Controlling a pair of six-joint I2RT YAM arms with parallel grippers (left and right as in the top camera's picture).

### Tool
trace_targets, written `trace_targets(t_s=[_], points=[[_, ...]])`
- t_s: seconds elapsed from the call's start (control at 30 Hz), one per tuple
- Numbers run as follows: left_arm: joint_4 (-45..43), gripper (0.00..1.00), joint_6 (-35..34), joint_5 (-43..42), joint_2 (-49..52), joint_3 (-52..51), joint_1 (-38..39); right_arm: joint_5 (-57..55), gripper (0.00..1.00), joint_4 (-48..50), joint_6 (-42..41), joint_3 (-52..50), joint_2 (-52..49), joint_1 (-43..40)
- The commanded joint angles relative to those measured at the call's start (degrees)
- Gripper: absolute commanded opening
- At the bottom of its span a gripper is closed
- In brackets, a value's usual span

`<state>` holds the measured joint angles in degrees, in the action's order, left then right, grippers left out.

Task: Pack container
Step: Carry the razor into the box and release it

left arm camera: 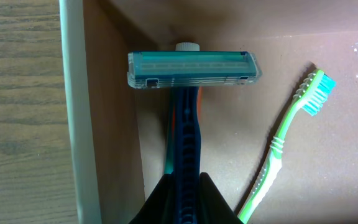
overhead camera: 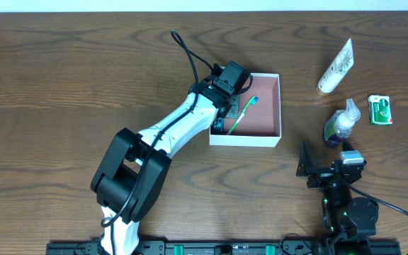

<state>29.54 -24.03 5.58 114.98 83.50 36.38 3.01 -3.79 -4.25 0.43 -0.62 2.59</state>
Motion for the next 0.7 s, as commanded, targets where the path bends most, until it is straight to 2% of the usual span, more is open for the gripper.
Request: trace_targets(t_s=[0.0,0.2,0.23,0.67], points=[[0.1,0.12,-0.3,1.4,0.4,0.1,-0.3,-0.2,0.99,-0.3,0.7,-0.1,0.2,0.0],[0.1,0.13,-0.3,1.4,0.4,0.1,-0.3,-0.2,0.99,-0.3,0.7,-0.1,0.2,0.0],[0.1,0.17,-0.3,1.4,0.4,0.1,-0.3,-0.2,0.99,-0.3,0.7,-0.1,0.2,0.0],[-0.8,0.17,-0.3,1.2,0.2,0.2,-0.3,-0.2,0.99,-0.3,0.7,-0.1,0.2,0.0]])
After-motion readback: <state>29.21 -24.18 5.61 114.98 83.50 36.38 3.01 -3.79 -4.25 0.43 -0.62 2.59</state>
